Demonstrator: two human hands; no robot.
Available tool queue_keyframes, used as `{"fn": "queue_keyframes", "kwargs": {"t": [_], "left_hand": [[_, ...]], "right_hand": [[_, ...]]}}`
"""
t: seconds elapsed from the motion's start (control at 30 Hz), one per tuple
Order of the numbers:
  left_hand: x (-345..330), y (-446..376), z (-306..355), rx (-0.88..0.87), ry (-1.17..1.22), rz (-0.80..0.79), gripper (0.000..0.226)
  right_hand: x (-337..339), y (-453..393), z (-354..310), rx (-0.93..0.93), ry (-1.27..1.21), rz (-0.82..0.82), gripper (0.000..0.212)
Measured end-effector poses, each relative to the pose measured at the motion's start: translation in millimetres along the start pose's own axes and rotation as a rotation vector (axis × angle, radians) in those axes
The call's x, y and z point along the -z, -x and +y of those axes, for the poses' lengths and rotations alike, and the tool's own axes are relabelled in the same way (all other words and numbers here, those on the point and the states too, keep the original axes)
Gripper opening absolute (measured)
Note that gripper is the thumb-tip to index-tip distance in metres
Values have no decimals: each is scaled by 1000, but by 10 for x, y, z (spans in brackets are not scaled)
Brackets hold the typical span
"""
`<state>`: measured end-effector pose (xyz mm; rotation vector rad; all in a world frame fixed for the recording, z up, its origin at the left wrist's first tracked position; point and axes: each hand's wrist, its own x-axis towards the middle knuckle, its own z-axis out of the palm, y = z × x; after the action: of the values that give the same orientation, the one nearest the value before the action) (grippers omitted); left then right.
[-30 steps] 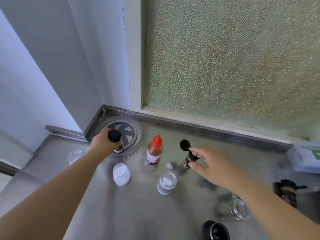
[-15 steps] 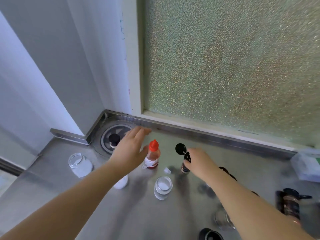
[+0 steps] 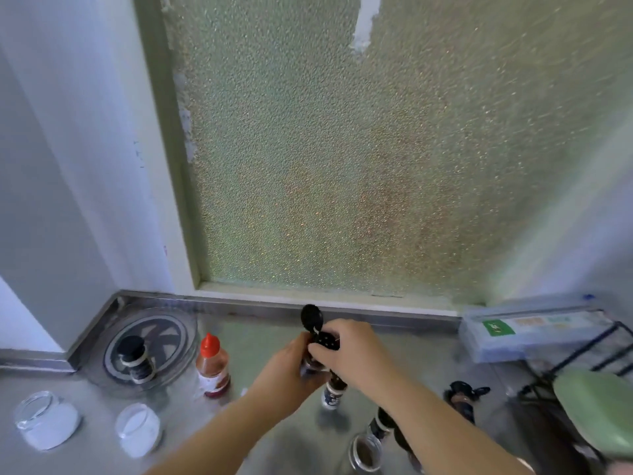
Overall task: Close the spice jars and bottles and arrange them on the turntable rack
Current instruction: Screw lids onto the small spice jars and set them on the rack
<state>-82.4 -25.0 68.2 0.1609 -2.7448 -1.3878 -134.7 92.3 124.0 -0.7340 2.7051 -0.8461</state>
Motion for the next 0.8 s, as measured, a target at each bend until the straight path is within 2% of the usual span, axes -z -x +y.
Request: {"fn": "queue_keyframes", "kwargs": {"t": [0.07,0.13,0.23,0.27,0.37,0.47,0.53,0.63,0.73,0.8], "left_hand": [[-34,25,158,-20,180,-2,28],[-26,56,289,-31,392,-48,27],[51,107,474,-111,588,-199,43],[80,119,532,-140,629,-243,44],[173,146,677,-184,721,-287,38],[257,165,774,-196,714,-282,33],[294,181,824,-209,682,-284,27],[317,218,884,-191,714,-307,25],[325,243,921,-188,738,-296,45],[323,264,940,-205,734,-279,48]], "right_hand": [[196,104,-2,-2,-22,15,25],[448,164,24,-12,-79,-43,37],[785,193,92,-17,-251,-250,86],[844,204,116,8,-345,-279,90],[906,245,168,143,-529,-240,76],[902,311,179,232,-540,-130,83],[917,369,169,304,-522,-63,78],[951,468,160,401,-444,62,61],[995,564,112,552,-213,172,36],[1013,621,95,645,-154,212,32]]}}
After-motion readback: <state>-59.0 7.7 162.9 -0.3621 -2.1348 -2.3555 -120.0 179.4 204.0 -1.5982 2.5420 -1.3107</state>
